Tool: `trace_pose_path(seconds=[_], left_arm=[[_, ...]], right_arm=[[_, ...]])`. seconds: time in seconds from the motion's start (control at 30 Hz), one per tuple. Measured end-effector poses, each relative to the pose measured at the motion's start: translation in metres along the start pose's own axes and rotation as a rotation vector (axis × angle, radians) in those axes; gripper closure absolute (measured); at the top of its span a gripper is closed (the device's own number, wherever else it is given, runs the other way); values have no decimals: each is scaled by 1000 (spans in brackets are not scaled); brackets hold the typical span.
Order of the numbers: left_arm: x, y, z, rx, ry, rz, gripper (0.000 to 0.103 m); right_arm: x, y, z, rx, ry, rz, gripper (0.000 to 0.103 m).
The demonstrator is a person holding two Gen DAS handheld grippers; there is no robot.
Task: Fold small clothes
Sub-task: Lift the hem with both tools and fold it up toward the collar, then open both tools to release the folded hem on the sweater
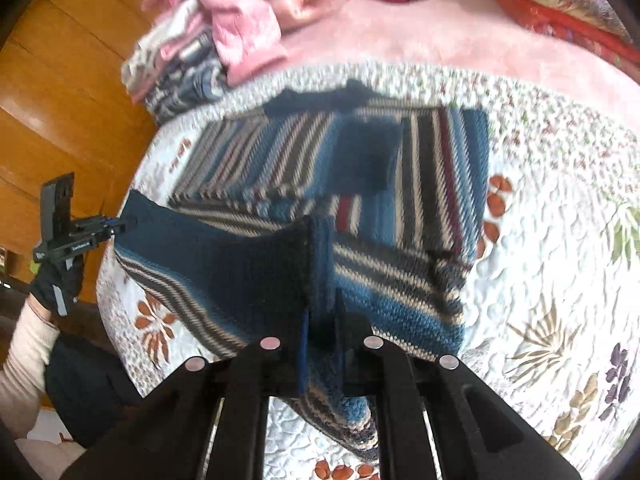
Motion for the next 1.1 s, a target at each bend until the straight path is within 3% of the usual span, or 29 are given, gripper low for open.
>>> trace_pose_path(seconds=[0.3, 0.63, 0.83, 1.1], left_arm=[[14, 49, -31, -175, 45, -66, 95], [63, 132, -12, -258, 103, -147, 95], [84, 162, 33, -225, 164, -153, 95], [111, 156, 103, -118, 218, -187, 95]], right_arm=[[-9, 50, -38, -165, 36, 115, 93], [-33, 140, -16, -208, -41, 175, 93], [-53, 187, 23, -184, -118, 205, 93], [-85, 198, 81, -109, -183, 246, 93]])
Point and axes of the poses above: each gripper's, at about its wrist camera, not at the fingertips, and z roughly the way its jaws point, x to its left, y to its top, the point moved 7 cm from there along z, roughly the way its jaws point, and after that the axes turned 7 degrees about z, right-handed, at the moved point
